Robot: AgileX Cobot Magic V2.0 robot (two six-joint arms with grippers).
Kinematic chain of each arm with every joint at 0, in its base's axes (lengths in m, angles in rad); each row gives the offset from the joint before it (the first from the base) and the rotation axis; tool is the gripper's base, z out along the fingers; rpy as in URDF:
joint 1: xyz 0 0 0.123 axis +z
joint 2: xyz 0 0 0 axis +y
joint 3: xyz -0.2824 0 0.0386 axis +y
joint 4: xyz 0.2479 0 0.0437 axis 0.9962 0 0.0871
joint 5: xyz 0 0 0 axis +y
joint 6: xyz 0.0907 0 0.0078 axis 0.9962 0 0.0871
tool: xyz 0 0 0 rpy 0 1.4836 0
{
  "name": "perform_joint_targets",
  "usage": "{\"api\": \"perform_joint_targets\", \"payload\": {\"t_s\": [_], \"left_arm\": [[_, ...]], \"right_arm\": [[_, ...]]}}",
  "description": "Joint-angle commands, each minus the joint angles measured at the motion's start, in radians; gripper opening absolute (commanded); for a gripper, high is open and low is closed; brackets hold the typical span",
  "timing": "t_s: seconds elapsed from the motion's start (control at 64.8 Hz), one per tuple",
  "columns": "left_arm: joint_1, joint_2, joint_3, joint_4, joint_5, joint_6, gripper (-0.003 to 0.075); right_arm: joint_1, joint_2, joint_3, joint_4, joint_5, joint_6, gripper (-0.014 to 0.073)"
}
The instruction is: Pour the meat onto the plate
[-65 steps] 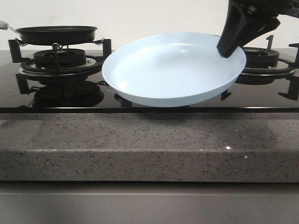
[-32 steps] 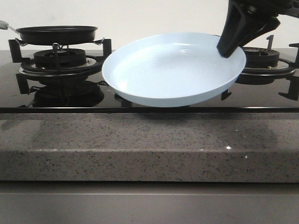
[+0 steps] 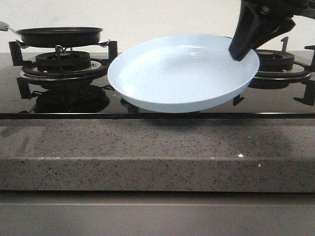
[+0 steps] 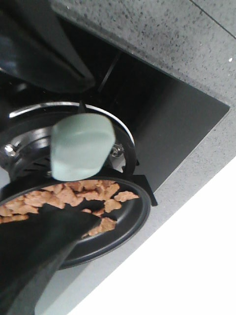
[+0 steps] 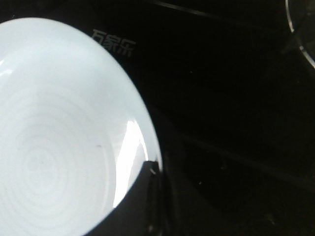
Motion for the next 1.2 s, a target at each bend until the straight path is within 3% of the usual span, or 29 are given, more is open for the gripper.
{"api": "perform_joint_targets", "payload": {"t_s": [0.0,0.309,0.525,0.803,1.189], "left_arm": [[0.004,-0.016,-0.046,-0.097,-0.009,0.004,0.0497],[0.004,0.07,-0.099,-0.243,0.057,0.018,0.0494],[0.004,0.099,-0.105,-0.263,0.08,0.031,0.0483],[0.004,0.104,-0.105,-0.291,0.103,0.044,0.0241],[0.004,0.1,-0.105,-0.303,0.112,0.047,-0.0016]], "right_arm": [[-0.001,-0.043,-0.029,0.015,-0.053,-0.008,-0.0068],[-0.001,-0.043,-0.029,0.015,-0.05,-0.008,-0.0068],[-0.001,-0.043,-0.029,0.015,-0.05,-0.008,-0.0068],[-0.001,-0.043,-0.029,0.015,-0.05,-0.008,-0.0068],[-0.001,-0.043,-0.029,0.015,-0.05,-0.008,-0.0068]]}}
